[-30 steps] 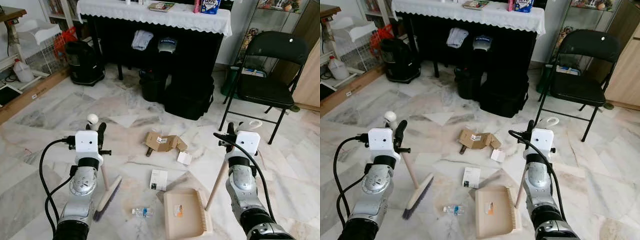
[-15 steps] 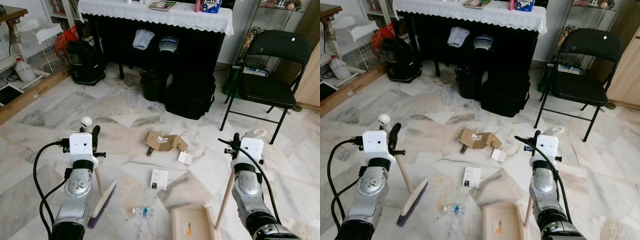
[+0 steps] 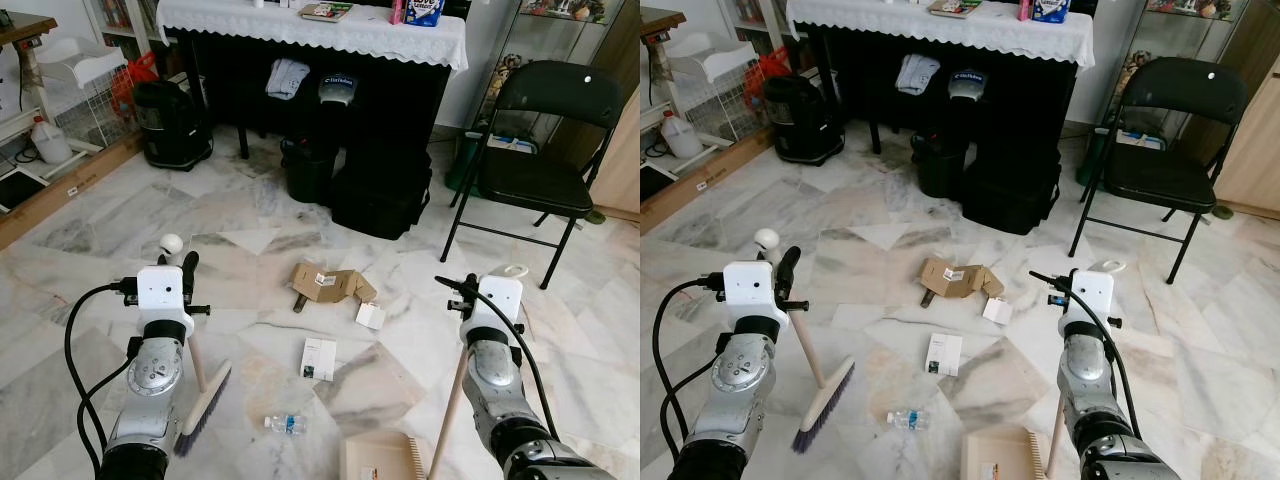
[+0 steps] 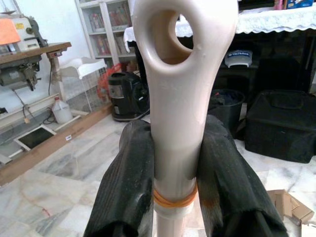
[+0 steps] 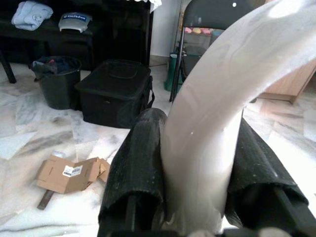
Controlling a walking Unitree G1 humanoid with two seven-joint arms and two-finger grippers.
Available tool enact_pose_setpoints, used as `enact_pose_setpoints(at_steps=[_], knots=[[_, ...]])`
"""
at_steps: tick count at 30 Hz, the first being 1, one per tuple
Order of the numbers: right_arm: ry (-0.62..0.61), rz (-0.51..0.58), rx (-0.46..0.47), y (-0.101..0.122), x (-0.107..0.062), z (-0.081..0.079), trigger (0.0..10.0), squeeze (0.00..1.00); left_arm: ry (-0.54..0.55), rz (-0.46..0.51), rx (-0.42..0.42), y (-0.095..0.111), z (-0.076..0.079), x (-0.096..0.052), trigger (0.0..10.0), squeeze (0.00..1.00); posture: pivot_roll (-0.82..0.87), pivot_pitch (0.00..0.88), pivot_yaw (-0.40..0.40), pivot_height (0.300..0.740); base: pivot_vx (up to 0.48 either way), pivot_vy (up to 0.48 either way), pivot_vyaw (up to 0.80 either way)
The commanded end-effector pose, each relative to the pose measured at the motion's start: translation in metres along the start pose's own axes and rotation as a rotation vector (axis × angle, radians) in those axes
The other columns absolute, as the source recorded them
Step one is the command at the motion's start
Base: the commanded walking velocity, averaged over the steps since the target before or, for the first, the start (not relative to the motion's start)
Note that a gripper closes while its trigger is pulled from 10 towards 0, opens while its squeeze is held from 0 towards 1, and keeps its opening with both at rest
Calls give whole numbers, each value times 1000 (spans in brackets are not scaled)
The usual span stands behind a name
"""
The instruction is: Sweep floor
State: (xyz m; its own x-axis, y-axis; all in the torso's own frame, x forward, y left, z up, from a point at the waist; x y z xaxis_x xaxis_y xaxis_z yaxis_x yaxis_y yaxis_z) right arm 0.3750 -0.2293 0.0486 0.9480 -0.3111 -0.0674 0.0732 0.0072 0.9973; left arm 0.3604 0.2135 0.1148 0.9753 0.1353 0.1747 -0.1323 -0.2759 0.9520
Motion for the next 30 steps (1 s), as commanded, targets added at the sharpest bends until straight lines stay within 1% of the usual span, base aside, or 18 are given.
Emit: enact_pose_setpoints(at_steps=[1, 5, 6, 8, 11, 12, 16, 17, 20, 21, 22, 25, 26, 27, 28, 29, 30], knots=[[-8, -7, 5, 2, 3, 0, 10000, 0, 8, 23, -2, 7, -5, 5, 10000, 0, 92, 0, -28, 740, 0, 0, 0], [-4, -23, 27, -2, 0, -3, 10000, 0, 6, 29, -7, 9, -4, 7, 10000, 0, 87, 0, -27, 740, 0, 0, 0], [-8, -45, 17, -5, 0, -3, 10000, 0, 6, 29, -7, 10, -4, 7, 10000, 0, 86, 0, -26, 740, 0, 0, 0], [-3, -46, 30, -6, -1, -4, 10000, 0, 6, 31, -9, 10, -4, 7, 10000, 0, 84, 0, -26, 740, 0, 0, 0], [-3, -62, 22, -9, -2, -4, 10000, 0, 4, 31, -9, 10, -4, 7, 10000, 0, 82, 0, -24, 740, 0, 0, 0], [2, -95, 25, -14, -2, -5, 10000, 0, 4, 32, -11, 10, -4, 8, 10000, 0, 74, 0, -22, 740, 0, 0, 0], [26, -165, 34, -24, -4, -7, 10000, 0, 2, 34, -12, 11, -4, 9, 10000, 0, 71, 0, -23, 740, 0, 0, 0], [42, -219, 48, -33, -7, -9, 10000, 0, 2, 34, -12, 11, -4, 9, 10000, 0, 70, 0, -25, 740, 0, 0, 0], [69, -285, 56, -42, -10, -12, 10000, 0, 3, 34, -11, 11, -5, 9, 10000, 0, 74, 0, -27, 740, 0, 0, 0], [80, -307, 84, -45, -12, -14, 10000, 0, 5, 34, -10, 11, -6, 9, 10000, 0, 74, 0, -28, 740, 0, 0, 0], [80, -307, 84, -45, -12, -14, 10000, 0, 5, 34, -10, 11, -6, 9, 10000, 0, 74, 0, -28, 740, 0, 0, 0], [93, -342, 143, -46, -15, -18, 10000, 0, 9, 32, -8, 10, -8, 8, 10000, 0, 74, 0, -29, 740, 0, 0, 0], [93, -342, 143, -46, -15, -18, 10000, 0, 9, 32, -8, 10, -8, 8, 10000, 0, 74, 0, -29, 740, 0, 0, 0], [108, -397, 207, -51, -18, -23, 10000, 0, 10, 31, -6, 9, -9, 8, 10000, 0, 73, 0, -28, 740, 0, 0, 0], [112, -417, 233, -53, -19, -25, 10000, 0, 10, 30, -5, 9, -9, 8, 10000, 0, 72, 0, -28, 740, 0, 0, 0], [112, -417, 233, -53, -19, -25, 10000, 0, 10, 30, -5, 9, -9, 8, 10000, 0, 72, 0, -28, 740, 0, 0, 0], [111, -461, 281, -57, -22, -27, 10000, 0, 9, 29, -3, 9, -9, 8, 10000, 0, 72, 0, -28, 740, 0, 0, 0]])
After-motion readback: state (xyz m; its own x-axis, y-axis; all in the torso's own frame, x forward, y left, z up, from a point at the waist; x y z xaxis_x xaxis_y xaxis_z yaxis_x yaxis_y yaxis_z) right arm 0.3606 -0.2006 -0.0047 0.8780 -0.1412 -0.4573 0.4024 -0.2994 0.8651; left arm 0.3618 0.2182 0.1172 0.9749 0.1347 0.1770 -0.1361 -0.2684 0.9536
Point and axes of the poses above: a point about 5 cm out from each wrist's last joint towards the gripper, its own x axis pointing out of the wrist towards the gripper, its own y axis along the axis of the wrist's last joint, z = x × y, the point moved 6 cm from there along x, pointing out of the wrist towards the gripper, and after that the axes turned 6 degrees about x, right-handed, at the moved point
